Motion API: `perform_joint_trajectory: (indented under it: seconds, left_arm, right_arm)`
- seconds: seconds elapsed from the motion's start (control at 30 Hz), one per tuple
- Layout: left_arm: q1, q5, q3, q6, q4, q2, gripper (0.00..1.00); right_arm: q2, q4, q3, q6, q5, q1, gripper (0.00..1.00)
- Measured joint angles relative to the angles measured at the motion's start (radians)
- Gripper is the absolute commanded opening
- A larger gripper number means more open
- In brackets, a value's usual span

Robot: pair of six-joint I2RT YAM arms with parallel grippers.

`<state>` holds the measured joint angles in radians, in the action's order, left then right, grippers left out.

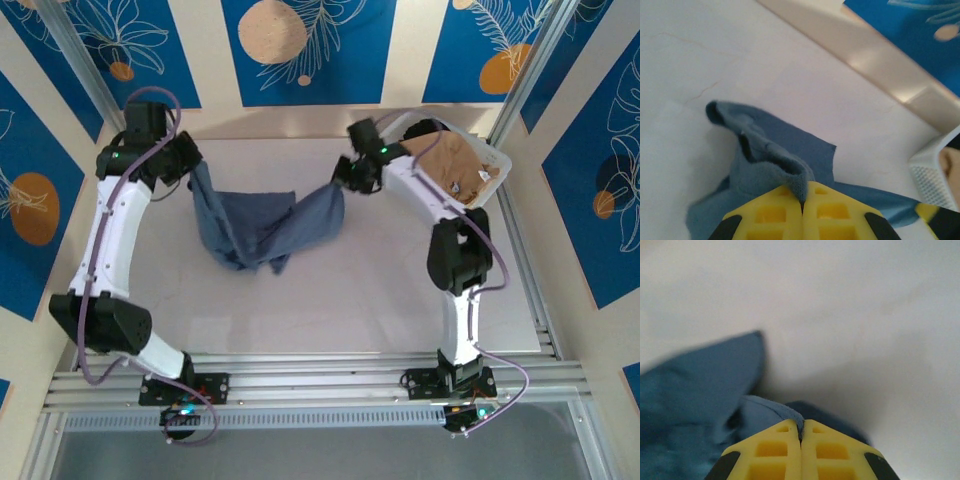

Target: Fold and stack the t-shirts

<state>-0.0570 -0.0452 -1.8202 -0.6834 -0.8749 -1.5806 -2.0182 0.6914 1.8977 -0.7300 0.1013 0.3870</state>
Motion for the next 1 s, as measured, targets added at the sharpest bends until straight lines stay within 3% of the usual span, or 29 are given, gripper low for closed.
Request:
perform_joint_trajectory:
  seconds: [0.3,0.43,0.53,0.7,0.87,1.0]
  left_arm:
    - [0.097,-0.166,-0.487,-0.156,0.101,-0.237,0.0]
    - [0.129,-0.179,-0.501,-0.182,0.113,-0.203,0.0]
    - [0.135,-0.143,-0.295,-0.179,0.129,-0.073,0.0]
    - [0.164,-0.096,0.173,-0.163,0.13,0.154,0.0]
    - [0.212,-0.113,0.401,-0.099,0.1,0.08,0.0]
    - [0.222,-0.098,0.503,-0.045,0.078,-0.013,0.0]
  right_arm:
    - [0.087,-0.028,0.35,0.01,-0.032,-0.177,0.0]
    - [0.144,-0.015,0.353,0.009,-0.029,-0.198,0.0]
    - [0.287,-0.026,0.159,-0.003,-0.014,-0.184,0.0]
    - [0.621,-0.066,-0.385,-0.05,0.013,-0.111,0.0]
    - [0.734,-0.068,-0.79,-0.082,0.016,-0.074,0.0]
    - [0.71,-0.031,-0.958,-0.101,0.028,-0.089,0.0]
